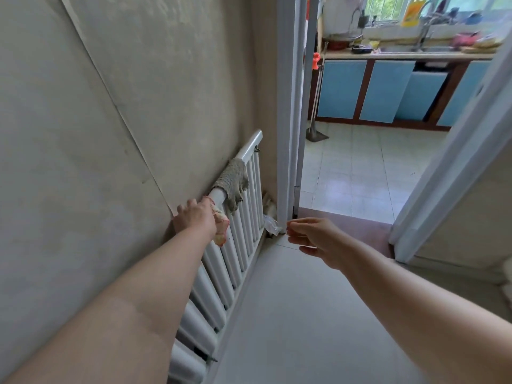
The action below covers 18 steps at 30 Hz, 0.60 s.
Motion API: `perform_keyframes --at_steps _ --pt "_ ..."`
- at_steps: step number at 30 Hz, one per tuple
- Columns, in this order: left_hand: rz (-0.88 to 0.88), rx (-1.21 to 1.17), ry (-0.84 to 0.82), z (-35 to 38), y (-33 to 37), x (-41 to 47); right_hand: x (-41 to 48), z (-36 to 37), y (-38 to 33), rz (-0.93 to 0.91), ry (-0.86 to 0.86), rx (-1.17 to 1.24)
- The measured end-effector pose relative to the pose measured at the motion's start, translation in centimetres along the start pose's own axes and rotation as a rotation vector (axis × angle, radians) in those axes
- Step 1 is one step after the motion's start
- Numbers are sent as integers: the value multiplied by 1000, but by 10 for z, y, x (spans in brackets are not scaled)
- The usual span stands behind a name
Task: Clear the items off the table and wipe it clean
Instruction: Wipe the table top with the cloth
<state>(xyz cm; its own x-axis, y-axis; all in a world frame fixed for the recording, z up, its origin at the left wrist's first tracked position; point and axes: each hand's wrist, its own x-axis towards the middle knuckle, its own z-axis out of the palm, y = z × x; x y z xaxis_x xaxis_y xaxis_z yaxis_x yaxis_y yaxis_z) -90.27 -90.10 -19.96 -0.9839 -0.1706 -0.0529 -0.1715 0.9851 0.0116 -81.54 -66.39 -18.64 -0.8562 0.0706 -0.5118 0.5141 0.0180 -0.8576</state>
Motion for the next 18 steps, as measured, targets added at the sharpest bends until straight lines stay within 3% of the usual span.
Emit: perform_keyframes --at_steps 10,14,18 --pt "183 222 61 10 -5 29 32 -3 0 48 38 12" --pt "239 293 -52 2 21 30 31 -16 7 58 70 28" --pt "361 138 -215 21 69 28 22 -48 17 70 159 76"
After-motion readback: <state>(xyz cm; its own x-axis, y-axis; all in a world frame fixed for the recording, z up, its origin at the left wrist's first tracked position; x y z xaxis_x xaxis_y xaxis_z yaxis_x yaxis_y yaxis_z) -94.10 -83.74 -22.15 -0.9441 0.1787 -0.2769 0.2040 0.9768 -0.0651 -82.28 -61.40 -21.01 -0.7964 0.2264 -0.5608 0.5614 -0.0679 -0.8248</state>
